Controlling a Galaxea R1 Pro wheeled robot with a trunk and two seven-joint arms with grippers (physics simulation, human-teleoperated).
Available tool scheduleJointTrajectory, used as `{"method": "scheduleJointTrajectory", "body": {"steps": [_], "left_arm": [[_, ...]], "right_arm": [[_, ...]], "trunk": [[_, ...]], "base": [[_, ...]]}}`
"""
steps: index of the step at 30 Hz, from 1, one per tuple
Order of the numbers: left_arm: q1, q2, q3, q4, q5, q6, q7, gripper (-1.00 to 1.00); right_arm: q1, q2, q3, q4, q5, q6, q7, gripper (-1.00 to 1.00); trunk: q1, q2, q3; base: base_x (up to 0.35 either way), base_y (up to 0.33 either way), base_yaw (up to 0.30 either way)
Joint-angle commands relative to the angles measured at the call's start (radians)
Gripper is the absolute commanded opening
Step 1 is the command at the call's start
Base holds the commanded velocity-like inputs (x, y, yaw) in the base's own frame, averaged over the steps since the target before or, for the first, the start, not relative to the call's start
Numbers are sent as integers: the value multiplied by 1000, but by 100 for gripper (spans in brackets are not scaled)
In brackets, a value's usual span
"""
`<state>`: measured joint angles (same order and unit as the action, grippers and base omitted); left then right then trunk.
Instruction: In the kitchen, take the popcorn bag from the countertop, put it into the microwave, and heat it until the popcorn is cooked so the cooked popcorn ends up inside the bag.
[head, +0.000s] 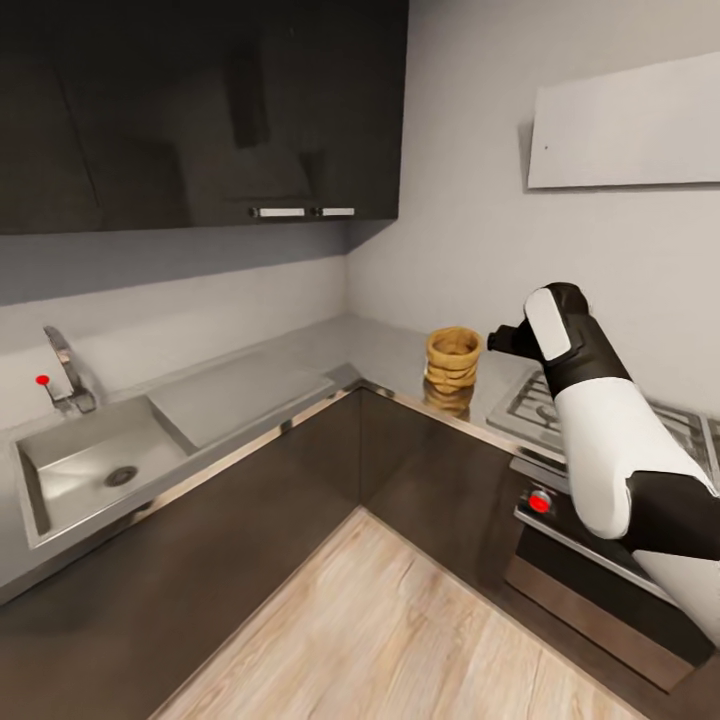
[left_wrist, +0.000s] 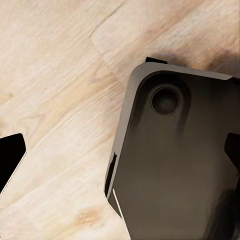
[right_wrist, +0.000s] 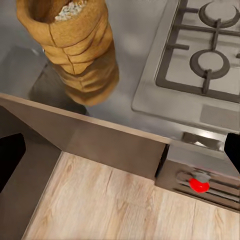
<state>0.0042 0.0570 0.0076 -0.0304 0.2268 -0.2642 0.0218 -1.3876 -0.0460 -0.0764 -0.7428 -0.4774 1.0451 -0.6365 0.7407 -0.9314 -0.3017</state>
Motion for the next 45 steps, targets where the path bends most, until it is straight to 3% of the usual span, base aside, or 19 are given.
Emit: {"method": "scheduleJointTrajectory", "body": {"steps": [1, 7, 9, 12, 39, 42, 45], "left_arm": [[0, 0, 0, -2, 2, -1, 6, 100], [0, -2, 3, -2, 3, 1, 12, 100], [0, -2, 3, -2, 3, 2, 12, 100], [0, -3, 3, -2, 3, 2, 12, 100], [0, -6, 3, -2, 5, -1, 12, 100], [0, -6, 3, -2, 5, -3, 12, 100], [0, -7, 4, -2, 5, -7, 12, 100]], "right_arm": [[-1, 1, 0, 0, -10, 2, -10, 100], [-1, 2, -1, 3, -10, 2, -11, 100], [-1, 0, -21, 12, -10, 2, -12, 100], [-1, 3, -40, 96, -10, 2, -12, 100], [-28, -8, -43, 144, -7, 2, -20, 100], [-28, -6, -43, 203, -7, 2, -21, 100], [-28, -9, -43, 281, -6, -68, -32, 100]], "trunk": [[1, -1, -1], [1, -1, -1], [1, -1, -1], [1, -1, -1], [1, -1, -1], [1, -1, -1], [1, -1, -1]], "base": [[324, 0, 0], [326, 0, 0], [327, 0, 0], [327, 0, 0], [282, 44, 0], [261, 0, 0], [44, 0, 0]]}}
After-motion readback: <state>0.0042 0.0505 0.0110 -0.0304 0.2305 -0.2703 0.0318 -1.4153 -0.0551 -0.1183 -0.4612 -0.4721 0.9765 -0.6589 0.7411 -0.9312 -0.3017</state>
